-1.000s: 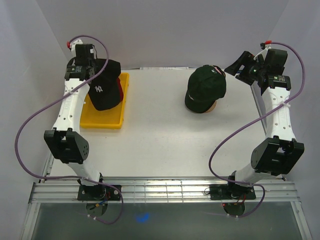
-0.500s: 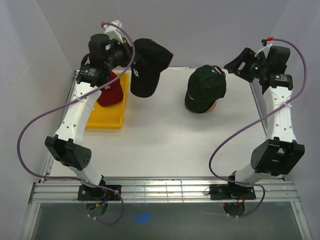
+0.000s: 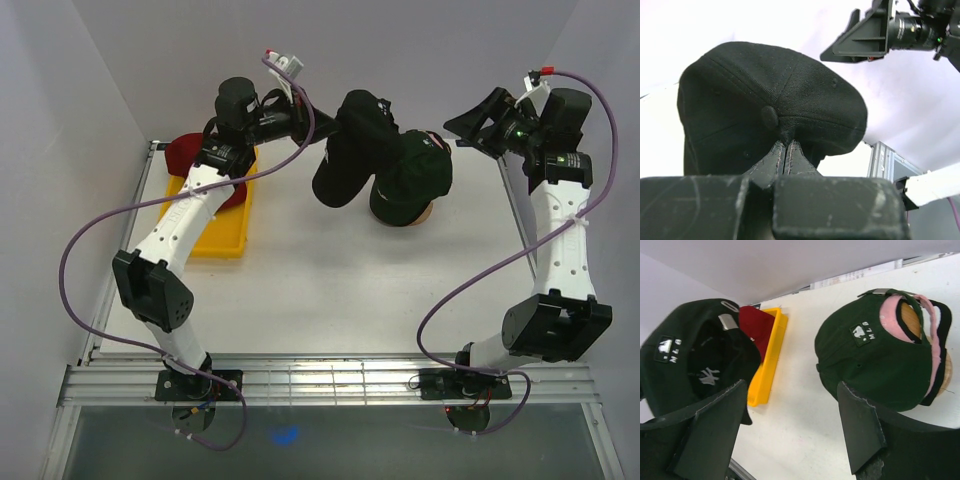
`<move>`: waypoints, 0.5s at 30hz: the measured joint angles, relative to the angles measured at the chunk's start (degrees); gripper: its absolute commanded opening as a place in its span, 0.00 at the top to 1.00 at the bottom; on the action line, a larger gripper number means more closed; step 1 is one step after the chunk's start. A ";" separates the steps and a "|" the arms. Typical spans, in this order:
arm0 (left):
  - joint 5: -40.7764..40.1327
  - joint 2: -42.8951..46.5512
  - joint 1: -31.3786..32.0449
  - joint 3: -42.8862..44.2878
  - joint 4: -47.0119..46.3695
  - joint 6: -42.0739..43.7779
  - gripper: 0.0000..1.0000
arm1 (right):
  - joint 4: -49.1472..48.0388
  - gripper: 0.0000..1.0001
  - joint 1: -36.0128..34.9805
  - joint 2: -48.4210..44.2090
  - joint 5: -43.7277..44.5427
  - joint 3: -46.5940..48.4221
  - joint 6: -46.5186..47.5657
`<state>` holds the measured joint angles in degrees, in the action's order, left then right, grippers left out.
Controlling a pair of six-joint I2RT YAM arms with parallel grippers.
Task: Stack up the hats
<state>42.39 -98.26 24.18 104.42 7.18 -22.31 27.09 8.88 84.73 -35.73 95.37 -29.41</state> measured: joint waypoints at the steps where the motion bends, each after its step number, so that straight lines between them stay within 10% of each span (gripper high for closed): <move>1: 0.83 -0.50 0.22 0.00 -1.01 -0.09 1.00 | -0.81 0.22 -0.02 -0.35 -0.66 -0.22 -0.96; 15: 4.59 -3.89 3.63 -0.22 -8.55 -1.07 1.00 | -19.52 0.19 -7.43 -5.05 -5.29 -16.13 -20.50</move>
<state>46.98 -102.15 27.81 104.20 -1.37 -23.38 7.57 1.45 79.68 -41.01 79.24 -49.91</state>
